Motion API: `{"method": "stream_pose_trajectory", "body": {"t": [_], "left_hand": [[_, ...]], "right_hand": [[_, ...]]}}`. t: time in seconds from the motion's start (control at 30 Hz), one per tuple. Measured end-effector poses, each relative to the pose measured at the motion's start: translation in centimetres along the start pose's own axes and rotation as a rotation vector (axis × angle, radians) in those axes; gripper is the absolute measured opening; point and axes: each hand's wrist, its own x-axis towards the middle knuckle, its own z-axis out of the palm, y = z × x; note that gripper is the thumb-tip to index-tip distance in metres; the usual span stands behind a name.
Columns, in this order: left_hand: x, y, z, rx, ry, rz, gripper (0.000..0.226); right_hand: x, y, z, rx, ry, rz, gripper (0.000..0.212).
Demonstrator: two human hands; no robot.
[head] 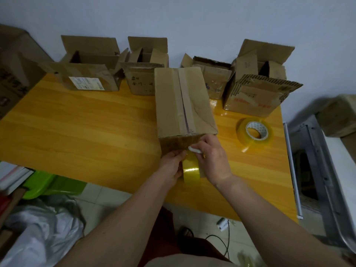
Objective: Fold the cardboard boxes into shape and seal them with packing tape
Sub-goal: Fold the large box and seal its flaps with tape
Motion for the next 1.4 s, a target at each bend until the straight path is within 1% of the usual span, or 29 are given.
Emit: {"method": "stream_pose_trajectory", "body": {"t": [0.17,0.27,0.3,0.33,0.4,0.43,0.53,0.6,0.67,0.7,0.73,0.8,0.83,0.87,0.9,0.93,1.0,1.03,1.07,1.1,1.13,1.2,1.27,1.3,1.33,1.4], "left_hand": [[-0.1,0.0,-0.4,0.041,-0.010,0.003,0.009],[-0.2,0.1,-0.7,0.054,-0.021,0.004,0.008],[-0.2,0.1,-0.7,0.054,-0.018,0.004,0.009],[-0.2,0.2,-0.7,0.051,-0.019,0.005,0.010],[-0.2,0.2,-0.6,0.051,-0.023,0.003,0.011],[-0.2,0.2,-0.6,0.053,-0.016,0.002,0.011],[-0.3,0.3,-0.4,0.064,0.014,0.007,0.009],[-0.2,0.3,-0.5,0.080,0.029,0.017,0.008],[-0.2,0.2,-0.6,0.092,0.055,0.029,0.011],[-0.1,0.2,-0.6,0.100,0.068,0.034,0.012],[-0.1,0.2,-0.5,0.111,0.077,0.037,0.012],[-0.1,0.1,-0.4,0.143,0.088,0.038,0.008],[-0.2,0.0,-0.4,0.175,0.098,0.037,0.006],[-0.2,-0.1,-0.5,0.214,0.116,0.043,0.005],[-0.3,-0.2,-0.6,0.250,0.131,0.056,0.005],[-0.4,-0.3,-0.7,0.269,0.139,0.073,0.006],[-0.6,-0.4,-1.0,0.280,0.129,0.090,0.007],[-0.8,-0.4,-1.1,0.286,0.121,0.094,0.007],[-1.1,-0.4,-1.2,0.294,0.113,0.103,0.008],[-1.4,-0.3,-1.3,0.297,0.105,0.115,0.008],[-1.9,-0.2,-1.4,0.300,0.095,0.131,0.009],[-2.7,-0.1,-1.6,0.328,0.084,0.169,0.011],[-3.6,0.1,-1.6,0.343,0.065,0.215,0.009],[-4.0,0.2,-1.4,0.340,0.053,0.241,0.008],[-4.4,0.3,-1.1,0.334,0.042,0.263,0.005],[-5.0,0.5,0.0,0.343,0.038,0.317,0.004]], "right_hand": [[-0.4,1.4,-1.0,-0.028,0.006,0.093,0.013],[-1.9,4.1,-2.2,0.054,0.037,0.216,0.011],[-2.7,5.0,-2.3,0.114,0.046,0.316,0.011],[-3.4,5.9,-2.2,0.181,0.055,0.466,0.012],[-4.8,7.6,-1.5,0.296,0.036,0.823,0.012],[-5.5,8.3,-0.9,0.319,0.005,0.947,0.011],[-6.7,9.5,0.8,0.350,-0.051,1.120,0.005],[-6.5,9.9,1.3,0.354,-0.093,1.179,0.015],[-5.8,9.8,1.1,0.332,-0.174,1.149,0.030],[-5.3,9.3,0.8,0.279,-0.184,1.069,0.036],[-4.8,8.7,0.3,0.174,-0.140,0.914,0.040],[-3.3,6.7,-1.0,-0.070,0.017,0.427,0.046],[-2.3,5.6,-1.5,-0.154,0.064,0.189,0.051],[-1.1,4.6,-2.0,-0.210,0.056,0.005,0.055],[0.2,3.8,-2.2,-0.256,-0.007,-0.106,0.059],[1.4,3.1,-2.4,-0.301,-0.103,-0.150,0.062],[3.3,2.2,-2.2,-0.410,-0.317,-0.128,0.068],[3.8,2.0,-2.0,-0.441,-0.385,-0.092,0.070],[4.2,1.9,-1.8,-0.457,-0.410,-0.066,0.071],[4.4,1.9,-1.8,-0.454,-0.398,-0.060,0.071],[4.2,1.8,-1.9,-0.418,-0.351,-0.059,0.071],[3.2,1.3,-2.5,-0.223,-0.163,-0.026,0.068],[1.5,1.1,-3.2,0.028,0.022,0.089,0.056],[0.6,1.0,-3.5,0.154,0.043,0.179,0.047],[-0.1,0.8,-3.7,0.286,0.005,0.295,0.040],[-1.3,0.5,-4.2,0.568,-0.129,0.526,0.030]]}}
